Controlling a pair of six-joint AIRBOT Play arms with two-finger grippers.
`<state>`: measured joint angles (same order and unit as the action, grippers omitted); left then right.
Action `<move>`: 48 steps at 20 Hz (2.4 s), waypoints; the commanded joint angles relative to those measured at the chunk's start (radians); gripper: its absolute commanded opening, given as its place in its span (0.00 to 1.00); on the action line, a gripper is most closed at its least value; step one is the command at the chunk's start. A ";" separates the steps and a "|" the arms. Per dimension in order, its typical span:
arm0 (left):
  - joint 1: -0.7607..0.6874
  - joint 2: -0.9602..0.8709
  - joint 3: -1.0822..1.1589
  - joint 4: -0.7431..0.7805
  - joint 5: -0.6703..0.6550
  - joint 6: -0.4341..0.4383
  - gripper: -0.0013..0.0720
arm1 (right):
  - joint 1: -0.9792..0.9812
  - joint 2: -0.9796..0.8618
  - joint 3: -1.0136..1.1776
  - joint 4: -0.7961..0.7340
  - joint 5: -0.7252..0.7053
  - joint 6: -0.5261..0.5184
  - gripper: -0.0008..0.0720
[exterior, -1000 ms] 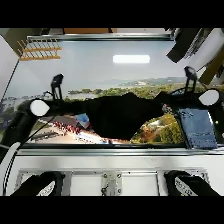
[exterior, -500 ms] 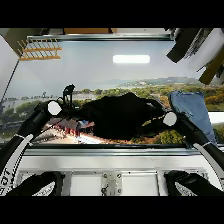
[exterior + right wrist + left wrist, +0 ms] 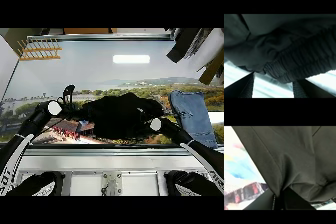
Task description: Fold the clothes and pants, and hang the long-sleeved shirts on hangers.
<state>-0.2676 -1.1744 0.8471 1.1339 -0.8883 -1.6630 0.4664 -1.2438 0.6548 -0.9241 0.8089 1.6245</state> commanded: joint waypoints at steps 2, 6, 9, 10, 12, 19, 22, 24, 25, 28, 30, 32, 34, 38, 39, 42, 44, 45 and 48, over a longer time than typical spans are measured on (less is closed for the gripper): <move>-0.001 -0.001 0.000 0.000 0.002 -0.001 0.05 | 0.005 -0.034 0.005 0.032 -0.051 0.003 0.68; 0.000 -0.001 0.000 0.000 0.002 -0.001 0.05 | 0.005 -0.063 0.009 0.043 -0.050 -0.008 0.22; 0.012 0.011 0.001 0.001 0.000 -0.001 0.05 | -0.006 -0.033 0.049 0.016 -0.023 -0.072 0.05; 0.037 0.039 0.013 0.001 -0.010 -0.001 0.05 | -0.023 -0.003 0.089 -0.032 0.016 -0.077 0.05; 0.115 0.121 0.101 -0.002 -0.036 -0.001 0.05 | -0.080 0.086 0.226 -0.172 0.134 -0.077 0.05; 0.237 0.483 0.587 -0.011 -0.043 -0.002 0.05 | -0.217 0.428 0.829 -0.284 0.299 -0.075 0.05; 0.193 0.599 0.680 -0.008 -0.042 -0.002 0.05 | -0.217 0.529 0.923 -0.288 0.298 -0.019 0.05; 0.168 0.658 0.706 -0.008 -0.043 -0.003 0.05 | -0.217 0.588 0.925 -0.289 0.307 0.032 0.05; 0.160 0.679 0.712 -0.008 -0.043 -0.011 0.05 | -0.217 0.608 0.925 -0.289 0.323 0.065 0.05; 0.155 0.712 0.717 -0.008 -0.044 -0.051 0.05 | -0.217 0.629 0.925 -0.288 0.430 0.162 0.05; 0.155 0.691 0.717 -0.006 -0.055 -0.056 0.05 | -0.217 0.614 0.918 -0.287 0.520 0.237 0.05; 0.155 0.623 0.717 0.005 -0.092 -0.055 0.05 | -0.216 0.587 0.887 -0.287 0.592 0.288 0.05; 0.155 0.509 0.716 0.028 -0.111 -0.053 0.05 | -0.216 0.541 0.829 -0.287 0.608 0.303 0.05; 0.155 0.167 0.717 0.009 -0.018 -0.020 0.05 | -0.216 0.352 0.720 -0.306 0.578 0.222 0.05; 0.155 0.072 0.718 -0.018 0.018 -0.010 0.05 | -0.216 0.284 0.714 -0.325 0.536 0.192 0.05; 0.155 -0.220 0.777 -0.117 0.100 0.049 0.05 | -0.235 0.100 0.715 -0.393 0.289 0.146 0.05; 0.158 -0.384 0.907 -0.128 0.035 0.051 0.05 | -0.290 0.002 0.717 -0.396 0.114 0.129 0.06; 0.165 -0.442 0.970 -0.130 -0.006 0.051 0.11 | -0.325 -0.031 0.717 -0.377 0.056 0.129 0.06; 0.213 -0.518 1.095 -0.131 -0.122 0.048 0.96 | -0.449 -0.061 0.717 -0.324 -0.007 0.125 0.86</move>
<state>-0.0872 -1.5753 1.8263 1.0195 -0.9089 -1.6222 0.1101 -1.2461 1.3739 -1.2797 0.9325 1.7649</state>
